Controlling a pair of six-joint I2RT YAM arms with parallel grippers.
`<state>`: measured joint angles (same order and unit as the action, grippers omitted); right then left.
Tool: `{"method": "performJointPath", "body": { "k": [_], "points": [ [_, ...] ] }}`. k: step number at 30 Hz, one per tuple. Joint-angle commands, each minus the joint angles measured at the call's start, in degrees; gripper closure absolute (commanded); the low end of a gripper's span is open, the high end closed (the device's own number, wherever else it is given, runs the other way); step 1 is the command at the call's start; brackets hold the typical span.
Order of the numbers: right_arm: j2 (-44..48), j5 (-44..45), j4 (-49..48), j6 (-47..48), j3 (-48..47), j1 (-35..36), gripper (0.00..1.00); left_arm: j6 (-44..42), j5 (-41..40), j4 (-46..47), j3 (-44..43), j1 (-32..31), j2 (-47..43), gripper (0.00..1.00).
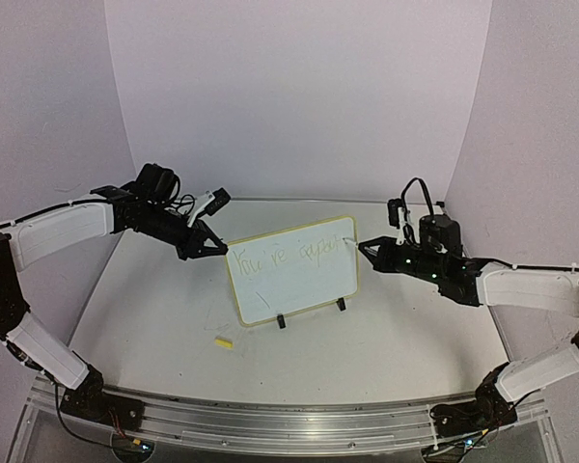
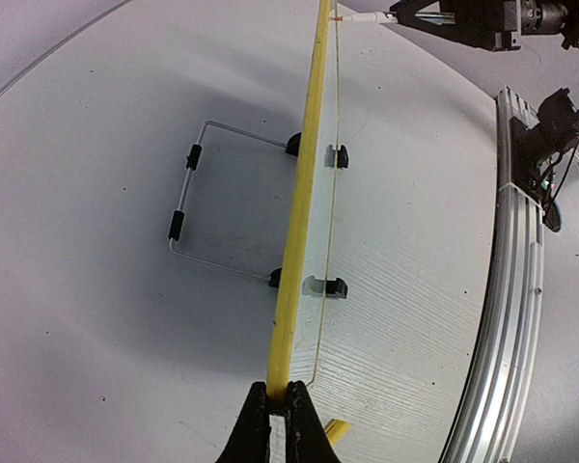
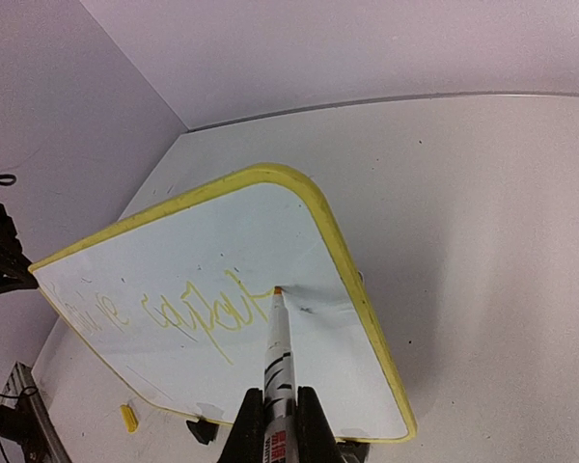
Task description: Write a sentence on the whiteboard
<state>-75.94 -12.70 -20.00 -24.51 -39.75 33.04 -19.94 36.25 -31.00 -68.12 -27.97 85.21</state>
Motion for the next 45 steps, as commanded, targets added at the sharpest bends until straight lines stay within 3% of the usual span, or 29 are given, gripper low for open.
{"method": "performJointPath", "body": {
  "k": [1, 24, 33, 45],
  "points": [
    [-0.1, 1.2, 0.9, -0.2, -0.1, -0.3, 1.00, -2.8, -1.7, -0.8, -0.6, -0.2, 0.7, 1.00],
    [-1.7, -6.0, -1.8, -1.6, -0.7, -0.2, 1.00, -2.7, -1.8, -0.7, -0.5, -0.2, 0.7, 1.00],
    [6.0, -1.4, -0.2, -0.1, -0.9, -0.2, 1.00, -2.7, -1.6, -0.7, -0.6, -0.2, 0.8, 1.00],
    [1.6, 1.7, 0.8, 3.3, -4.1, -0.2, 1.00, -2.8, -1.6, -0.7, -0.6, -0.2, 1.0, 1.00]
  ]
}}
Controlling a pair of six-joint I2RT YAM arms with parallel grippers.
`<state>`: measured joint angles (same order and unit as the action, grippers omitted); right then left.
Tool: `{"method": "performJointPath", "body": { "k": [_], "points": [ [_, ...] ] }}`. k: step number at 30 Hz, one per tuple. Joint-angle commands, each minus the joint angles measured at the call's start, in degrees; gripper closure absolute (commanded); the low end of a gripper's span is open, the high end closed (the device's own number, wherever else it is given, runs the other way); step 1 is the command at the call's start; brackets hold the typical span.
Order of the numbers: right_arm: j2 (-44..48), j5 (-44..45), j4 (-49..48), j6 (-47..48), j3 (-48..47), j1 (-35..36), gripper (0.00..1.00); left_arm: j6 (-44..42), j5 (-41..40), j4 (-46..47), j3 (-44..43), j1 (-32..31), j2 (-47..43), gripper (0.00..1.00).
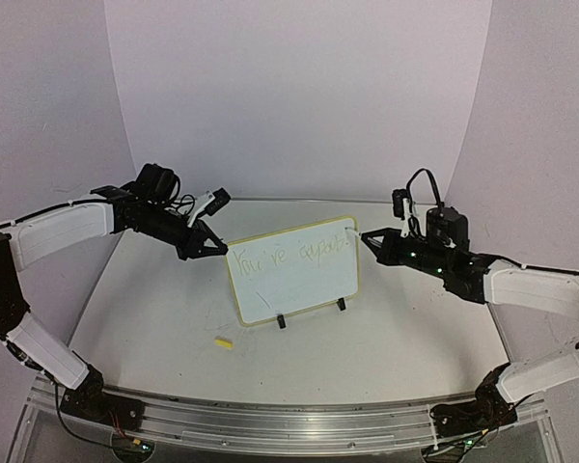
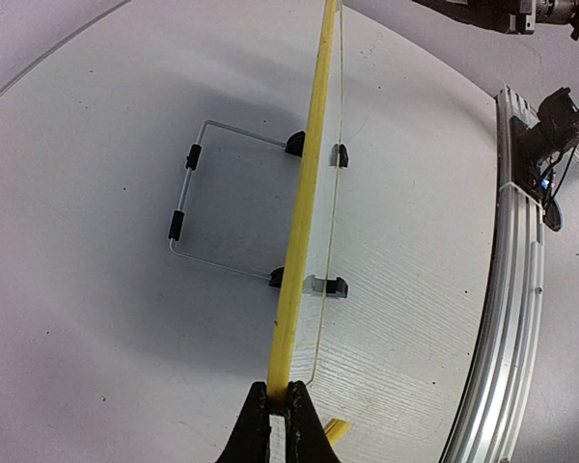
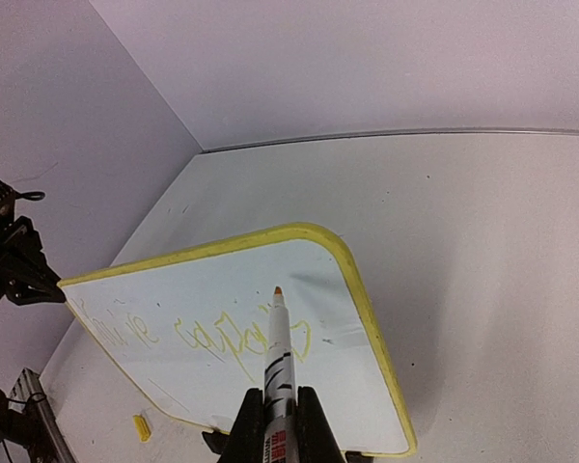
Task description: Write a sentence on the whiteboard
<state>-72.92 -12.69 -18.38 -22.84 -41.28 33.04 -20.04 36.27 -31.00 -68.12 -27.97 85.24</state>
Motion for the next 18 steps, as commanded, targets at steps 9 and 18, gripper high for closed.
{"method": "performJointPath", "body": {
  "k": [9, 18],
  "points": [
    [-2.8, 2.5, -1.7, 0.9, -0.9, -0.2, 1.00, -2.6, -1.7, -0.7, -0.6, -0.2, 0.7, 1.00],
    [-3.1, 1.4, -3.7, -2.4, 4.6, -0.2, 1.00, -2.6, -1.6, -0.7, -0.6, -0.2, 0.8, 1.00]
  ]
}}
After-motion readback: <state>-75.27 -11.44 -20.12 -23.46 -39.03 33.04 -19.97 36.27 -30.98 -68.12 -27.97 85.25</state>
